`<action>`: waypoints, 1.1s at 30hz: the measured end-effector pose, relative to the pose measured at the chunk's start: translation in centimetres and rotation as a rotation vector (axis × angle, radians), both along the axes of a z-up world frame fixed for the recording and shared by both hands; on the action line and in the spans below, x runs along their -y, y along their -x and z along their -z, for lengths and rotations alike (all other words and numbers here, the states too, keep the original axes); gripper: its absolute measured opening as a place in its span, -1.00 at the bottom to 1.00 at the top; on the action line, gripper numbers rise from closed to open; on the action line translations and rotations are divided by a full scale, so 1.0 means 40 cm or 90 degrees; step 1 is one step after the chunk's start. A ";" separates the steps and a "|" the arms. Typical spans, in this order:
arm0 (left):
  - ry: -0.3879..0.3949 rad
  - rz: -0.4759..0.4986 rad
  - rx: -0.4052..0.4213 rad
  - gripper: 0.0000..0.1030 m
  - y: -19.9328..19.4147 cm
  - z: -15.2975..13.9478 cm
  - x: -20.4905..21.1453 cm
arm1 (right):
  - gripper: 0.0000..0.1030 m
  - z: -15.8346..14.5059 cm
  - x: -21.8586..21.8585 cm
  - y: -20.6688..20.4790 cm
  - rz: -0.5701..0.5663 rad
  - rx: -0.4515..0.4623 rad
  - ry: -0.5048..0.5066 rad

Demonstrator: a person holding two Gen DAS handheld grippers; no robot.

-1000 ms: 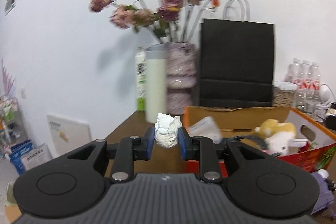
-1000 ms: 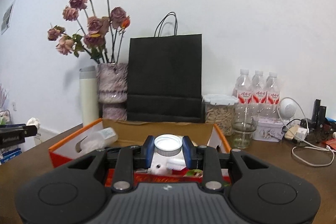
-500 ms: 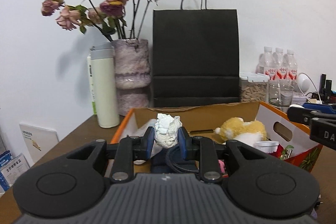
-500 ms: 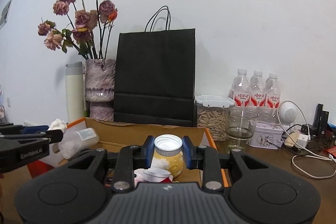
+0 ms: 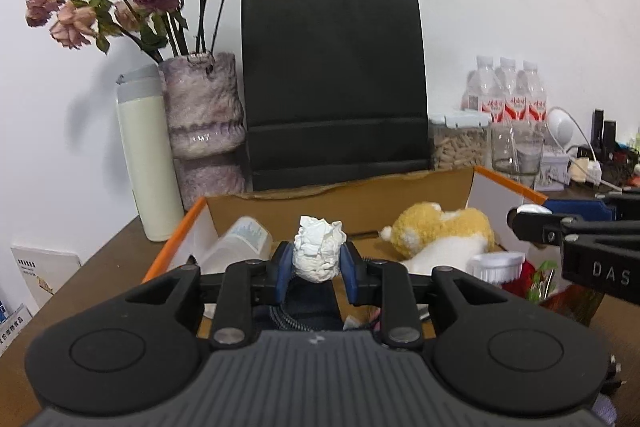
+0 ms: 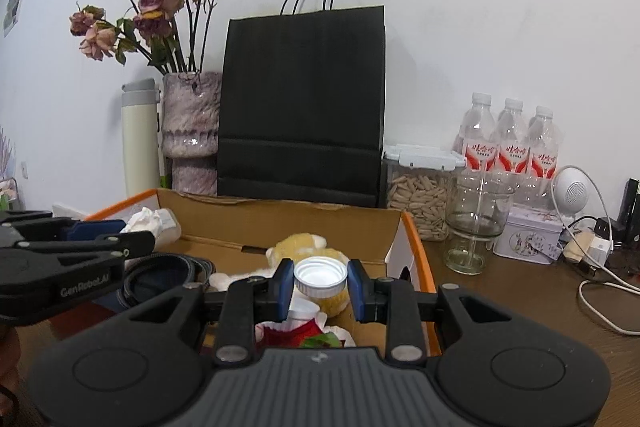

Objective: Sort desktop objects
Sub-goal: 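Carry the tissue and cap into the red box and open both tools, then withdraw both tools and move them toward the purple pouch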

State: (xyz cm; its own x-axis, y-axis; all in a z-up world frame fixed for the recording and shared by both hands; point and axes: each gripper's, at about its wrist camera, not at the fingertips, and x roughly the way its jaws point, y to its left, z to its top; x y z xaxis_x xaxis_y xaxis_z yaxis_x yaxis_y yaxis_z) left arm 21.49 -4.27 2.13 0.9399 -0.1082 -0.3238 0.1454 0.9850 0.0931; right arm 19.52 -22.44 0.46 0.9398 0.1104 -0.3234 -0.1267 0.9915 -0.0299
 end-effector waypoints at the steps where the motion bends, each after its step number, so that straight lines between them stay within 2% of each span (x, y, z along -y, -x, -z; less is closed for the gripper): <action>1: 0.001 0.001 -0.005 -0.49 -0.002 0.003 -0.002 | -0.47 0.002 0.000 -0.001 0.000 -0.002 0.001; 3: 0.003 0.001 -0.008 -0.45 -0.002 0.007 -0.007 | -0.47 0.005 0.001 -0.003 -0.001 -0.007 0.001; 4: 0.004 0.002 -0.007 -0.34 0.000 0.009 -0.008 | -0.46 0.007 0.000 -0.003 -0.002 -0.008 0.002; 5: 0.005 0.003 -0.004 0.04 0.001 0.008 -0.008 | -0.46 0.009 -0.001 -0.001 0.000 -0.007 0.002; 6: 0.006 0.001 0.001 0.35 0.005 0.008 -0.008 | -0.37 0.010 -0.001 0.003 0.001 -0.003 0.002; 7: 0.006 -0.003 0.011 0.86 0.012 0.009 -0.007 | -0.23 0.011 -0.001 0.006 0.002 0.000 0.001; 8: 0.004 -0.008 0.025 1.00 0.020 0.008 -0.007 | 0.21 0.010 0.001 0.008 0.004 0.005 -0.001; 9: 0.001 -0.012 0.041 0.99 0.027 0.006 -0.006 | 0.53 0.009 0.002 0.013 0.013 0.015 -0.001; 11: -0.004 -0.018 0.063 1.00 0.037 0.003 -0.005 | 0.74 0.005 0.007 0.021 0.023 0.033 -0.002; 14: -0.005 -0.018 0.060 1.00 0.034 0.008 -0.003 | 1.00 0.004 0.012 0.024 0.021 0.041 -0.009; 18: -0.017 -0.024 0.044 1.00 0.023 0.015 0.002 | 1.00 0.007 0.009 0.023 0.019 0.037 -0.003; 27: -0.020 -0.028 0.044 1.00 0.026 0.018 0.003 | 1.00 0.010 0.006 0.024 0.022 0.037 0.002; 33: -0.009 -0.042 0.070 1.00 0.043 0.014 -0.003 | 1.00 -0.001 0.019 0.048 0.034 0.059 -0.007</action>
State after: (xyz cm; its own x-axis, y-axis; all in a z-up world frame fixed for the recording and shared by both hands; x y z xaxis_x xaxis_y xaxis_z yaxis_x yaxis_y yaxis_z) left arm 19.76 -4.15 1.59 0.9747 -0.0410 -0.2199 0.0683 0.9907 0.1180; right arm 17.62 -23.20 0.51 0.9704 0.0617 -0.2337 -0.0701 0.9972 -0.0278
